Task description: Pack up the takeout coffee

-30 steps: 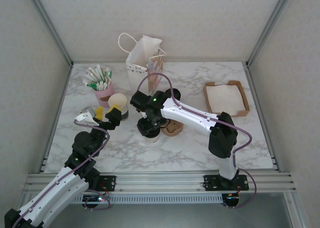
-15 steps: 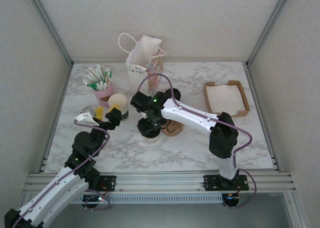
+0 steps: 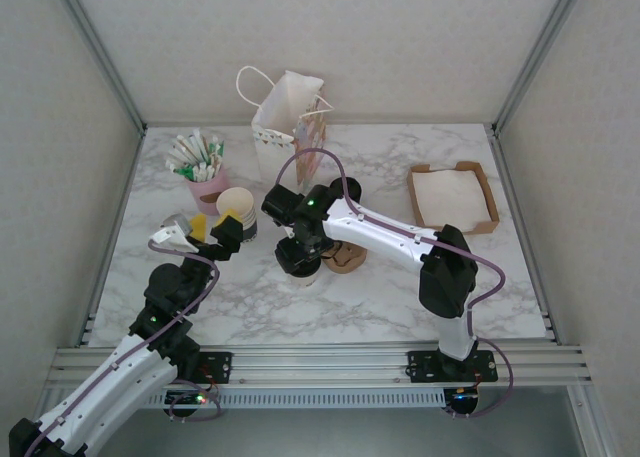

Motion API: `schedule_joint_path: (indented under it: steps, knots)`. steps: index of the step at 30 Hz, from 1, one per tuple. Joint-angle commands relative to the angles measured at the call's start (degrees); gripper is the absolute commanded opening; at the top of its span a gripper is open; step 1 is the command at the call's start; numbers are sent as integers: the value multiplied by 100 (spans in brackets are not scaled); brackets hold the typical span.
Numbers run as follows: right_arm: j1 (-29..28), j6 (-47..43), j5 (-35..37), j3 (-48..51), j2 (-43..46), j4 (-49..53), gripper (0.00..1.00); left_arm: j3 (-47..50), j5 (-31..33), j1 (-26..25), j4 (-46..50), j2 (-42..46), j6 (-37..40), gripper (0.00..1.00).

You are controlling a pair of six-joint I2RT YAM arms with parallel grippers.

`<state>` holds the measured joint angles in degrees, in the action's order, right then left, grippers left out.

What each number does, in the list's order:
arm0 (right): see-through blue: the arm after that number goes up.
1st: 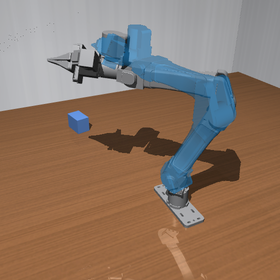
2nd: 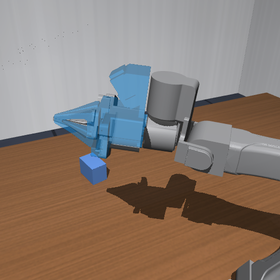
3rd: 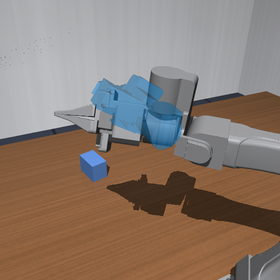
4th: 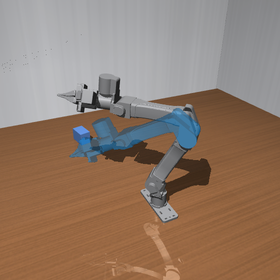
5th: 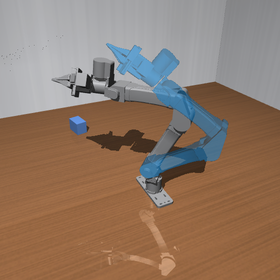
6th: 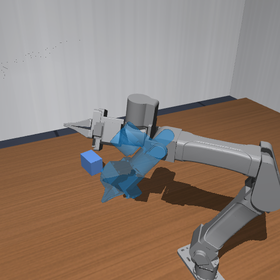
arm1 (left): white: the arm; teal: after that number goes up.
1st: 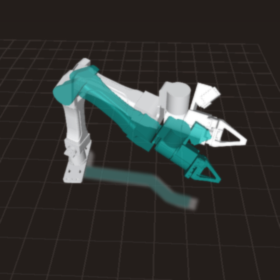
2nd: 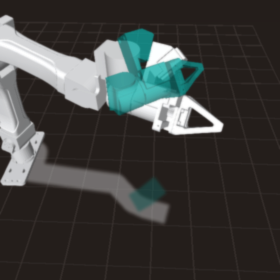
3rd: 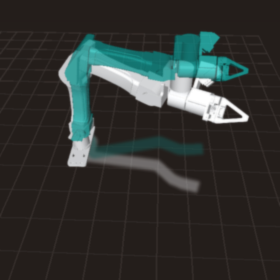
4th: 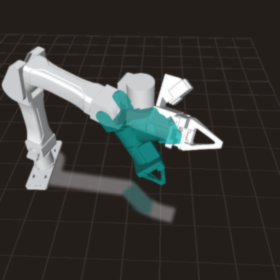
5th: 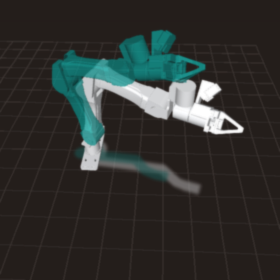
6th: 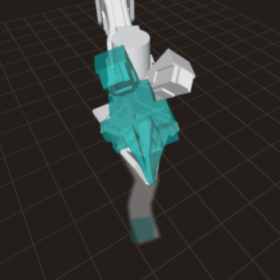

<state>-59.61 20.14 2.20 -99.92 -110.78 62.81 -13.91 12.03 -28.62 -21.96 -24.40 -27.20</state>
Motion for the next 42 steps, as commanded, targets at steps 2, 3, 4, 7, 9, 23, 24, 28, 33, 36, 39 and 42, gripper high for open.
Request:
schedule_joint_path:
  steps: [2, 3, 4, 7, 9, 23, 24, 28, 33, 36, 39, 42]
  knots:
    - [-59, 91, 88, 295, -98, 325, 69, 79, 27, 58, -51, 25, 79, 100]
    - [-67, 88, 108, 306, -105, 335, 68, 81, 30, 59, -54, 23, 82, 100]
    - [-74, 102, 115, 324, -123, 345, 68, 80, 34, 58, -54, 23, 76, 100]
    - [-85, 128, 114, 387, -145, 317, 68, 86, 27, 58, -56, 28, 78, 100]
    - [-93, 153, 71, 444, -158, 270, 68, 90, 27, 58, -63, 15, 77, 100]
    - [-173, 451, -116, 871, -205, -74, 68, 79, 1, 58, -54, 49, 70, 100]
    - [-173, 461, -105, 894, -199, -79, 68, 81, 1, 58, -47, 58, 75, 100]
    - [-172, 482, -91, 944, -230, -113, 68, 80, 1, 58, -46, 58, 73, 100]
    - [-169, 438, -5, 697, -198, -1, 68, 82, 1, 58, -63, 32, 72, 100]
    - [-173, 386, 15, 519, -177, 69, 68, 83, 1, 58, -64, 24, 73, 100]
    - [-169, 334, 33, 406, -189, 92, 68, 86, 10, 61, -72, 23, 74, 100]
    - [-171, 293, 36, 355, -223, 96, 68, 94, 16, 59, -72, 16, 68, 100]
